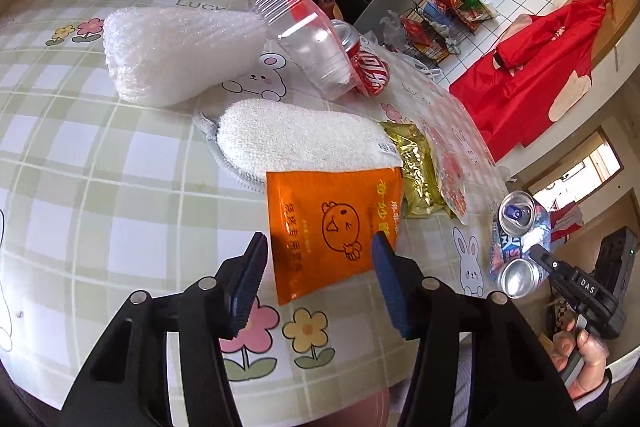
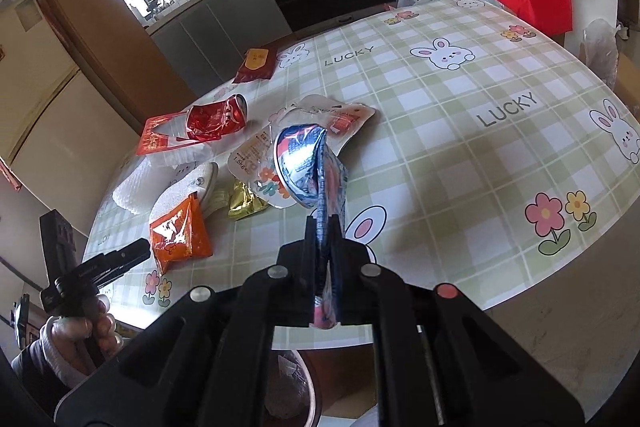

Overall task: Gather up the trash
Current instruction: 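Lift the SIRONG wrapper with the right gripper while the left gripper grasps the orange packet, then drop the SIRONG wrapper into the bin with the right gripper while the left holds the orange packet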

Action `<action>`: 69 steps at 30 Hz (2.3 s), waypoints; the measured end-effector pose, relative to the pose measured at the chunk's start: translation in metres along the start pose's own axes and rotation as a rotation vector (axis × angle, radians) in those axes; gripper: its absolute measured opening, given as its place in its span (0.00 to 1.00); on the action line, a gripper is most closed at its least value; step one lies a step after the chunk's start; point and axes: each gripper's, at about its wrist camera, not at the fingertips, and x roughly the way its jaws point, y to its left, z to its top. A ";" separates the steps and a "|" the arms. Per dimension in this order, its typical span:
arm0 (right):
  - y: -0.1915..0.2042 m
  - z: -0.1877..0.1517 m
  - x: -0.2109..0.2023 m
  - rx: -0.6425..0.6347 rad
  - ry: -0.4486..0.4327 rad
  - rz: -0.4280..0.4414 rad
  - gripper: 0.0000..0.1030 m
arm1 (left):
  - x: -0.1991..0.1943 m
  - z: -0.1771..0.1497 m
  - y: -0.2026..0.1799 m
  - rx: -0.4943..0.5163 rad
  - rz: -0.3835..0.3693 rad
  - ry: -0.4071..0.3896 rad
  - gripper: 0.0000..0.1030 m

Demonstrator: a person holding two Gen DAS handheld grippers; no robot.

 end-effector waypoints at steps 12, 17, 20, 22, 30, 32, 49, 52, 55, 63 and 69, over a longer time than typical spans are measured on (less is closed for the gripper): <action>0.005 0.002 0.008 -0.012 0.020 -0.003 0.10 | 0.022 0.013 0.003 -0.025 -0.023 0.046 0.51; 0.010 0.002 0.007 -0.013 0.020 -0.005 0.10 | 0.020 0.010 -0.001 0.025 0.044 0.105 0.31; 0.013 0.002 0.004 -0.014 0.013 -0.006 0.10 | 0.010 0.006 0.001 -0.005 0.015 0.115 0.18; 0.016 0.002 0.002 -0.017 0.009 -0.003 0.10 | 0.000 0.003 0.000 -0.005 -0.015 0.101 0.13; 0.036 0.001 -0.011 -0.053 -0.012 0.024 0.10 | -0.049 -0.010 -0.028 0.105 -0.063 -0.021 0.03; 0.042 0.000 -0.015 -0.068 -0.018 0.035 0.10 | -0.063 -0.012 -0.032 0.118 -0.066 -0.052 0.03; 0.118 -0.023 -0.057 -0.184 -0.011 0.197 0.10 | -0.183 -0.031 -0.034 0.147 -0.077 -0.260 0.03; 0.136 -0.033 -0.063 -0.223 0.008 0.243 0.10 | -0.203 -0.039 -0.031 0.154 -0.073 -0.289 0.03; 0.157 -0.044 -0.071 -0.290 0.025 0.263 0.10 | -0.222 -0.045 -0.028 0.147 -0.074 -0.317 0.03; 0.188 -0.069 -0.087 -0.369 0.089 0.311 0.10 | -0.266 -0.060 -0.021 0.136 -0.075 -0.385 0.03; 0.199 -0.085 -0.084 -0.387 0.151 0.330 0.10 | -0.279 -0.071 -0.018 0.129 -0.082 -0.398 0.03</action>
